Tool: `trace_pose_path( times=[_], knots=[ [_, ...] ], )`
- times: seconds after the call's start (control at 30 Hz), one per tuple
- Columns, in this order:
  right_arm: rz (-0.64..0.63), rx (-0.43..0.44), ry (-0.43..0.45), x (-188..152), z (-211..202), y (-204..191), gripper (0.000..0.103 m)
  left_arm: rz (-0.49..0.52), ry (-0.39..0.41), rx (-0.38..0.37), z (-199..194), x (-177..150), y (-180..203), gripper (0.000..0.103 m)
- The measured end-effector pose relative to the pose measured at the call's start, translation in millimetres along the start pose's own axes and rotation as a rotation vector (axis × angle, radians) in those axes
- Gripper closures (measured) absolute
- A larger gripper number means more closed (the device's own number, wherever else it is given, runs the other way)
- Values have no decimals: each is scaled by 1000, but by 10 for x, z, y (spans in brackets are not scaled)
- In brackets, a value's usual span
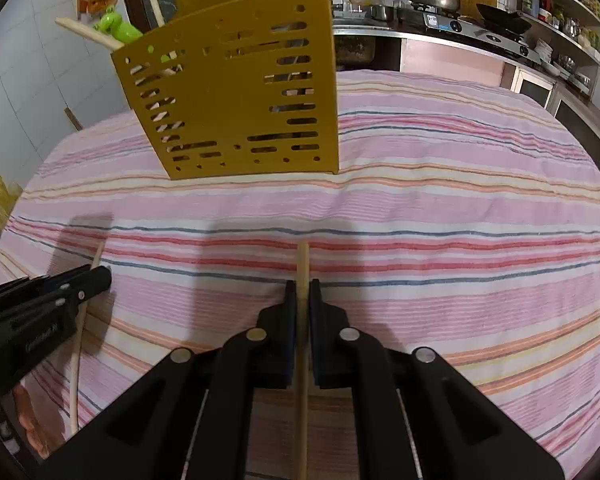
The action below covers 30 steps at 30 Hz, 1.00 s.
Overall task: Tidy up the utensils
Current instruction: 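Close the right tool on a chopstick while the left tool closes on another, then lift both held chopsticks upright and carry them toward the yellow caddy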
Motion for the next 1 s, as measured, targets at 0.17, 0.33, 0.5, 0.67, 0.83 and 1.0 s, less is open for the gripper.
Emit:
trace_pose_path(
  times=[0.17, 0.33, 0.5, 0.67, 0.83, 1.0],
  knots=[
    [29, 8, 45, -13, -86, 59, 97, 0, 31, -10, 12, -1, 29, 96],
    [50, 1, 117, 24, -263, 89, 98, -14, 50, -67, -80, 44, 7, 97],
    [14, 12, 129, 56, -295, 45, 98, 33, 88, -72, -227, 24, 104, 98],
    [-32, -57, 114, -4, -234, 11, 97, 21, 90, -80, -247, 29, 61, 98],
    [-11, -75, 67, -37, -126, 46, 68, 22, 71, -83, -119, 63, 9, 98],
    [-9, -97, 19, -65, -41, 73, 68, 33, 36, -62, 24, 52, 14, 98]
  ],
)
Point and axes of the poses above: each gripper's, at about its wrist camera, not at the fingertips, and z roughly the way its jaws point, y to its right, x to its top, the point moved 1 cm from there along z, roughly the way its jaws point, and after that the axes turned 6 degrees about -z, right-handed, at the moved point
